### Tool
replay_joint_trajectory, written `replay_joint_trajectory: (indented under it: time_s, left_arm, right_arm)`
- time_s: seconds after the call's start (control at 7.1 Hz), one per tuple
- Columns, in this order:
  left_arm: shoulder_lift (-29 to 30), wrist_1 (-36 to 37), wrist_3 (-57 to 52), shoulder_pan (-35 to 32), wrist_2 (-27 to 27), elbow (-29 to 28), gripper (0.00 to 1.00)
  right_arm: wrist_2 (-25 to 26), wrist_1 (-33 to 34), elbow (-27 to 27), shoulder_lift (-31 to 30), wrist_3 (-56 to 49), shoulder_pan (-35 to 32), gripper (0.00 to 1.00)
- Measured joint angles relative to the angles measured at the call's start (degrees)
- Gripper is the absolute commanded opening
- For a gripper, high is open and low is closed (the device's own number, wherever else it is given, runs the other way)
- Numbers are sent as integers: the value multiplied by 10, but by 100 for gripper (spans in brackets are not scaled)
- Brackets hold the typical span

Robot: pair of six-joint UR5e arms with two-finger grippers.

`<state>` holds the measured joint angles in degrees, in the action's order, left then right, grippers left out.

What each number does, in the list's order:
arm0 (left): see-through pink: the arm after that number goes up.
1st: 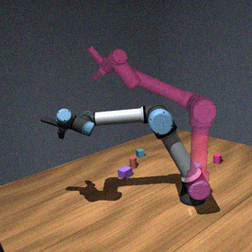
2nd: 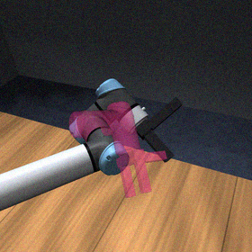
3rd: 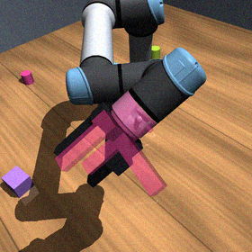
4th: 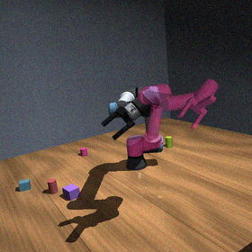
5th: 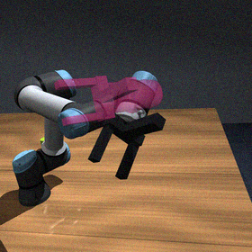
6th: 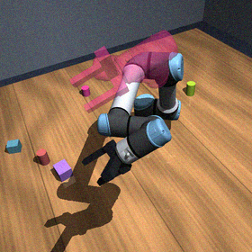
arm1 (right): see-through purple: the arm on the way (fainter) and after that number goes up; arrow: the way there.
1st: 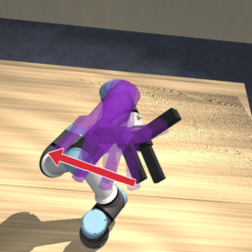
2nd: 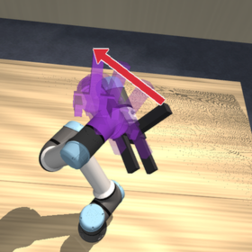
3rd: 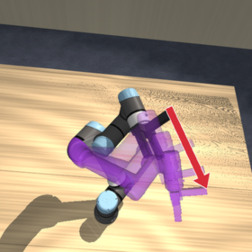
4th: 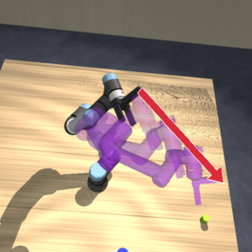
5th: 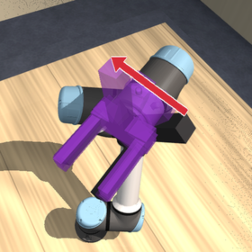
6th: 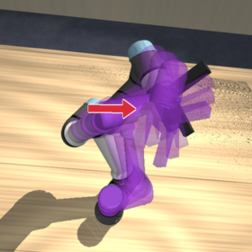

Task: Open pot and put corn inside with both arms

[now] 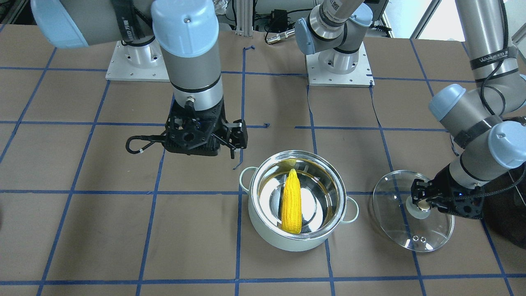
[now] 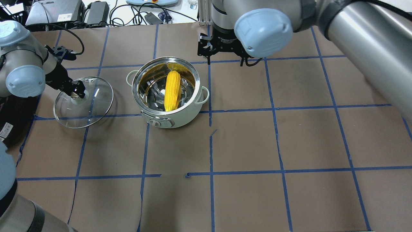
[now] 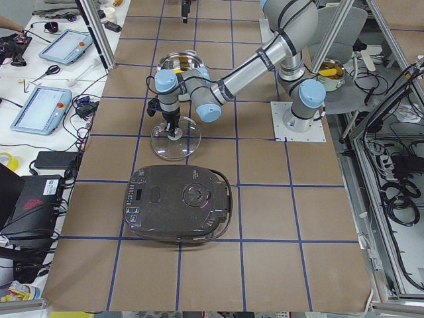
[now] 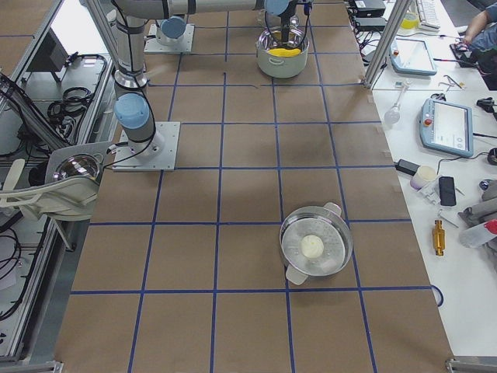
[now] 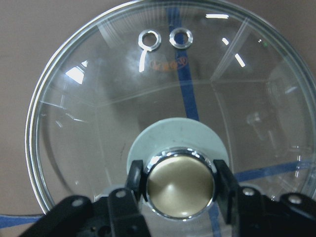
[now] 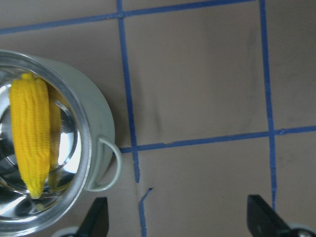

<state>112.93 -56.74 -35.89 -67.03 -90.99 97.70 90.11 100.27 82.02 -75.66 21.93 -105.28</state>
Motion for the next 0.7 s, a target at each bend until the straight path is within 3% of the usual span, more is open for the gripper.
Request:
replay_joint_trajectory:
  time_s: [0.42,0.7]
  left_arm:
    - [-54,-40,6,-13,0,-19,89]
    - [-100,-153,64,-61,-6,-84,92]
  right_arm:
    - [7,-112,62,-99,-98,86,100]
    - [8,-150,67,-135,-164,128,100]
